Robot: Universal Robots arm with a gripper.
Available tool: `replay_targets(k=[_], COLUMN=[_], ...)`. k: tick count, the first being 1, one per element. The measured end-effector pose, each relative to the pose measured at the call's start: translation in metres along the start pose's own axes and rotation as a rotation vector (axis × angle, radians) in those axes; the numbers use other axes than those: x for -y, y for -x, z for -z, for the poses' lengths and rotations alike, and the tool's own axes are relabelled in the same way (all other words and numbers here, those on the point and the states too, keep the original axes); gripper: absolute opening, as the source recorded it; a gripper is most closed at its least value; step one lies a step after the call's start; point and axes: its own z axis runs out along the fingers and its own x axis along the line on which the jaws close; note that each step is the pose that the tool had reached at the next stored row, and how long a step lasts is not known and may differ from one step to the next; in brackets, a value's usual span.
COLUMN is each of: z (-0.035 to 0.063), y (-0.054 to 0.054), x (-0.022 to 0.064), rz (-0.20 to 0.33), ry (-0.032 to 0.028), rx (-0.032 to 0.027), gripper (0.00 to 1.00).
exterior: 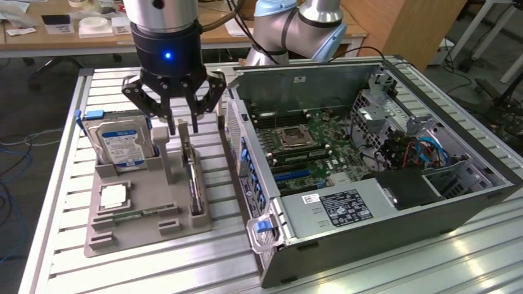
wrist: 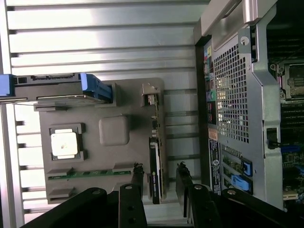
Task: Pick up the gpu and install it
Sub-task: 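Pick up the gpu and move the gpu toward the slot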
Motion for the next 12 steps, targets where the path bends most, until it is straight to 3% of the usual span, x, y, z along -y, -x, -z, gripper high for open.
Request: replay_targets(k=[5,12], z=[-0.0063,-0.0079], y=[-0.0002,-0.0003], x=[0.0003,0.0004], rz=[0.000,0.000], ry=[-0.0002,-0.0001], rx=[-0.0002,0.0000], gripper=[0.42,0.42])
